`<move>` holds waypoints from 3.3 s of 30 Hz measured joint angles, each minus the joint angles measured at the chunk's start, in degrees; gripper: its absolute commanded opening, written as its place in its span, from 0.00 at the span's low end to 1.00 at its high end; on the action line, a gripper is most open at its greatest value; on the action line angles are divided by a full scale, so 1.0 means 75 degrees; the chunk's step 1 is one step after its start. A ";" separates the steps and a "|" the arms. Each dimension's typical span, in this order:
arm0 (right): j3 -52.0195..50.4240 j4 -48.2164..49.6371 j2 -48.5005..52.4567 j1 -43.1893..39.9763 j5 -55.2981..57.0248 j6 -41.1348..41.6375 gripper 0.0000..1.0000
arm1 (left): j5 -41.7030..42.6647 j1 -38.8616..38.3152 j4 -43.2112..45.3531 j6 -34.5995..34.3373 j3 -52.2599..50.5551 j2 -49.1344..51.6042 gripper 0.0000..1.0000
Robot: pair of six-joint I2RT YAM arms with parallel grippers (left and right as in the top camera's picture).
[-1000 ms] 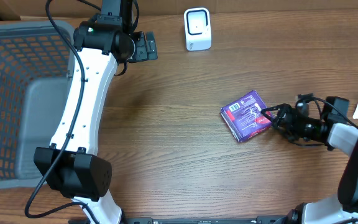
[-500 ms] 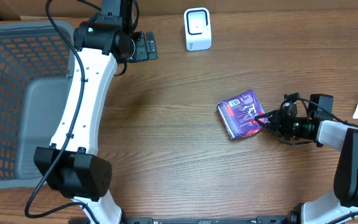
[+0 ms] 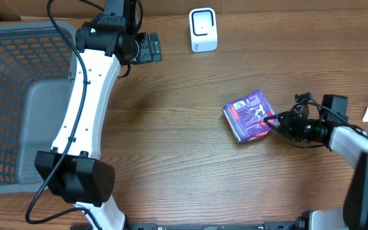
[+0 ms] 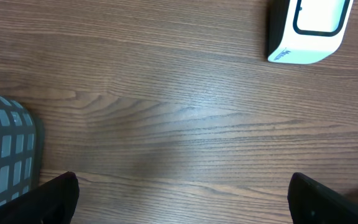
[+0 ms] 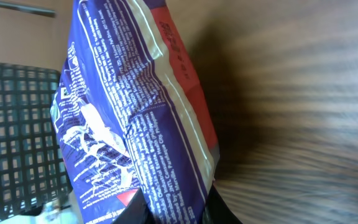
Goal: Scan the item barcode
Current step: 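Grasp the purple package's right side with the right gripper, then lift the package and carry it up toward the white scanner, then hold the package in front of the white scanner with the right gripper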
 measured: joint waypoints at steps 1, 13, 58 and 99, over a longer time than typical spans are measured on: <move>0.0000 -0.0096 -0.0388 0.0000 0.0000 -0.0003 0.04 | 0.0000 0.0000 -0.0003 0.0000 0.0000 0.0000 1.00; 0.0000 -0.1451 -0.5272 0.0009 -0.0152 -0.0012 0.04 | 0.0000 0.0000 -0.0003 0.0000 0.0000 0.0000 1.00; -0.0026 0.2247 -0.3547 0.2127 0.4188 0.0157 0.04 | 0.0000 0.0000 0.0003 0.0000 0.0000 0.0000 1.00; 0.5359 0.9063 0.4975 0.4351 0.8772 -1.0704 0.04 | 0.0000 0.0000 0.0000 0.0003 0.0000 -0.0012 1.00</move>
